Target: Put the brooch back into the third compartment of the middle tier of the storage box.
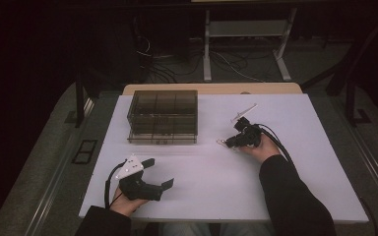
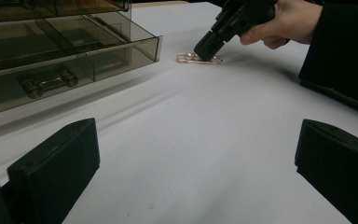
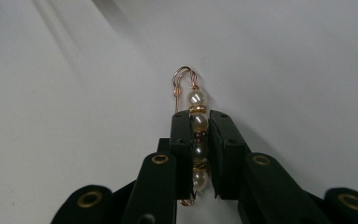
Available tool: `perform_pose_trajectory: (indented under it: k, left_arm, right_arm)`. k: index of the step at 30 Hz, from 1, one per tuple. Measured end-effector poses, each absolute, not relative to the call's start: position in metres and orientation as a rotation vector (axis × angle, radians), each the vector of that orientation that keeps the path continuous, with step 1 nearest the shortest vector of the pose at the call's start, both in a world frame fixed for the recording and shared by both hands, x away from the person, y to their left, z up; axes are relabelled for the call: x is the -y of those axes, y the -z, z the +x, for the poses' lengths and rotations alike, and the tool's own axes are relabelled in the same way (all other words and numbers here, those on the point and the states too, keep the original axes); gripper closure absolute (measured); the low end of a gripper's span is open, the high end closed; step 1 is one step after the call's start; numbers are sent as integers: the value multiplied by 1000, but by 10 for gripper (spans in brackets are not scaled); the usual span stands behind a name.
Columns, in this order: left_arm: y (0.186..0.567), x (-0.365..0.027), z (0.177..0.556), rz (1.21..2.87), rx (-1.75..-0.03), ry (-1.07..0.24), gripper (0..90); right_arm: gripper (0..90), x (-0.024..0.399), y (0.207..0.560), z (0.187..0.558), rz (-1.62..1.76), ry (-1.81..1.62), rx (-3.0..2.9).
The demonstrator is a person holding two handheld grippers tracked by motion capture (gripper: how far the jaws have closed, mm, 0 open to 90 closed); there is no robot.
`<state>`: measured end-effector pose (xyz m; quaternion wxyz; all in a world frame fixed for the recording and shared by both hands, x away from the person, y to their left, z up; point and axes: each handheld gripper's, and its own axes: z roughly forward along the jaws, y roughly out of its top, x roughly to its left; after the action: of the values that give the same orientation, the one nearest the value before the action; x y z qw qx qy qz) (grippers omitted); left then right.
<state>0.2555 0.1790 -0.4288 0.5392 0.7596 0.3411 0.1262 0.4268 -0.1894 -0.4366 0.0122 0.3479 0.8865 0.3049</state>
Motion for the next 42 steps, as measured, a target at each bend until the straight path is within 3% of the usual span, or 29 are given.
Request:
perform_pose_trajectory:
  k: [42]
  left_arm:
    - [429,-179,255,1808,-813,-299,0]
  right_arm:
    - [797,202,394,412,1133,-1246,-2696]
